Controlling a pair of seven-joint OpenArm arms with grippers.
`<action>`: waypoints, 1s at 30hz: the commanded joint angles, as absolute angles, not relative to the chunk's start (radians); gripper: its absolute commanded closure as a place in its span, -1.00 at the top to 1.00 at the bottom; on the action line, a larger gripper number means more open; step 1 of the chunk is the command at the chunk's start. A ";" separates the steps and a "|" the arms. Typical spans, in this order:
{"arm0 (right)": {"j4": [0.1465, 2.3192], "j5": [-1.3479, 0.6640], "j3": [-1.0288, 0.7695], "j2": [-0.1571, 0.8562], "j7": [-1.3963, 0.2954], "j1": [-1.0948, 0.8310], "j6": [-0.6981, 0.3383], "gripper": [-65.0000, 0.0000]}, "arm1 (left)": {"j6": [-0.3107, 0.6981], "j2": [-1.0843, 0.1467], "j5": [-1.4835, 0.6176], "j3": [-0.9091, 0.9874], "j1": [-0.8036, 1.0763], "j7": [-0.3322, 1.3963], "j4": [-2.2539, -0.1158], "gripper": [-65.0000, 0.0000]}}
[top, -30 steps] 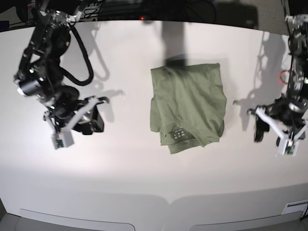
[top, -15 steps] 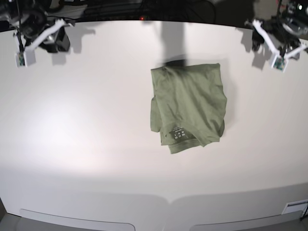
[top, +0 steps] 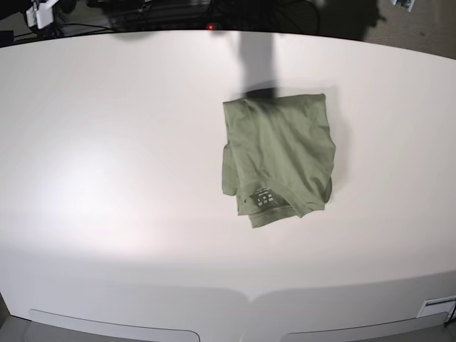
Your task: Fold the T-shirt properly
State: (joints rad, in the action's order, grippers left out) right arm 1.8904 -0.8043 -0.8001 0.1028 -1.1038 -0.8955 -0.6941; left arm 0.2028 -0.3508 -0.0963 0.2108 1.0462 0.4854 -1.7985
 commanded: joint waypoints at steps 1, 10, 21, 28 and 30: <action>1.838 -0.802 -0.777 0.127 -1.097 -0.911 -0.698 -0.40 | 0.202 -0.344 -0.101 0.215 1.036 0.462 -1.734 0.19; 1.237 -0.554 -0.446 0.294 -0.915 -0.726 -0.698 -0.40 | 0.302 -0.287 -0.093 0.215 0.712 0.273 -1.024 0.19; 0.800 -0.370 -0.161 0.332 -0.663 -0.381 -0.698 -0.40 | 0.351 -0.255 -0.052 0.215 0.426 0.163 -0.603 0.19; 0.661 -0.253 0.059 0.329 -0.459 -0.291 -0.579 -0.40 | 0.505 -0.223 0.062 0.215 0.407 0.039 -0.567 0.19; 0.658 -0.282 0.105 0.328 -0.439 -0.288 -0.548 -0.40 | 0.508 -0.218 0.084 0.215 0.407 0.041 -0.567 0.19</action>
